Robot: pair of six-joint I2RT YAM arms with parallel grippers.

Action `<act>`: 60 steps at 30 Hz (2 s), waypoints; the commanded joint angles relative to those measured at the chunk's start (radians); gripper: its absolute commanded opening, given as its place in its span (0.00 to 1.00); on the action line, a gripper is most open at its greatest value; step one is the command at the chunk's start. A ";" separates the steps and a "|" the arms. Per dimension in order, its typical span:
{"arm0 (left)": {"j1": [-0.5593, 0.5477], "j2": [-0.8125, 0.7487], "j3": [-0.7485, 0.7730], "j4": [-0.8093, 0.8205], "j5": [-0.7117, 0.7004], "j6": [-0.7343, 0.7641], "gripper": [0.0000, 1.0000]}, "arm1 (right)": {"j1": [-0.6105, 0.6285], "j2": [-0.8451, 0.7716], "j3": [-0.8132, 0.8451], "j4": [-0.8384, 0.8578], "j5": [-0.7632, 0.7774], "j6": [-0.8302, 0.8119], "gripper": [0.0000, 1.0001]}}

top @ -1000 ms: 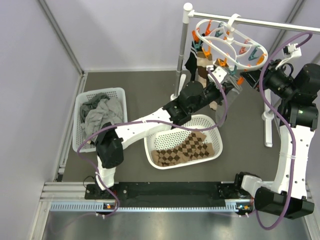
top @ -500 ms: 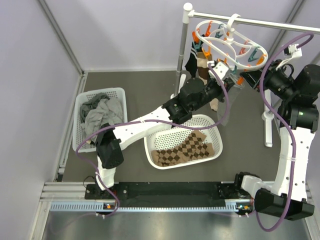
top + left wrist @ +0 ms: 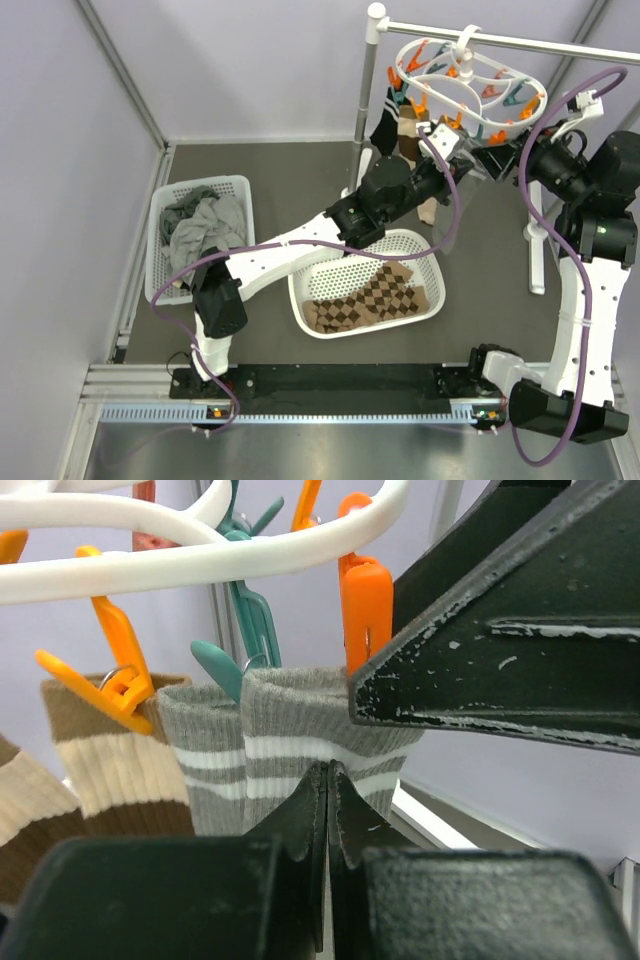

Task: Clip the socks to the hanger
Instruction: Clamp the sock onto the hanger, then reset both arms

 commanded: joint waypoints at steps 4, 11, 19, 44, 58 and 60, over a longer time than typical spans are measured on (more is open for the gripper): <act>-0.005 -0.008 0.047 0.042 0.007 0.003 0.00 | 0.011 -0.044 0.000 0.017 -0.010 0.009 0.76; 0.000 -0.076 -0.048 0.086 -0.013 0.014 0.60 | 0.011 -0.110 -0.007 -0.016 0.108 -0.016 0.99; 0.081 -0.288 -0.326 0.042 -0.129 -0.013 0.97 | 0.034 -0.288 -0.128 -0.064 0.432 -0.083 0.99; 0.233 -1.288 -1.125 -0.342 -0.662 -0.052 0.98 | 0.140 -1.134 -0.725 -0.171 0.874 -0.168 0.99; 0.236 -1.410 -1.248 -0.280 -0.760 0.043 0.98 | 0.145 -1.149 -0.768 -0.161 0.829 -0.155 0.99; 0.239 -1.410 -1.248 -0.280 -0.748 0.043 0.98 | 0.145 -1.149 -0.767 -0.162 0.829 -0.154 0.99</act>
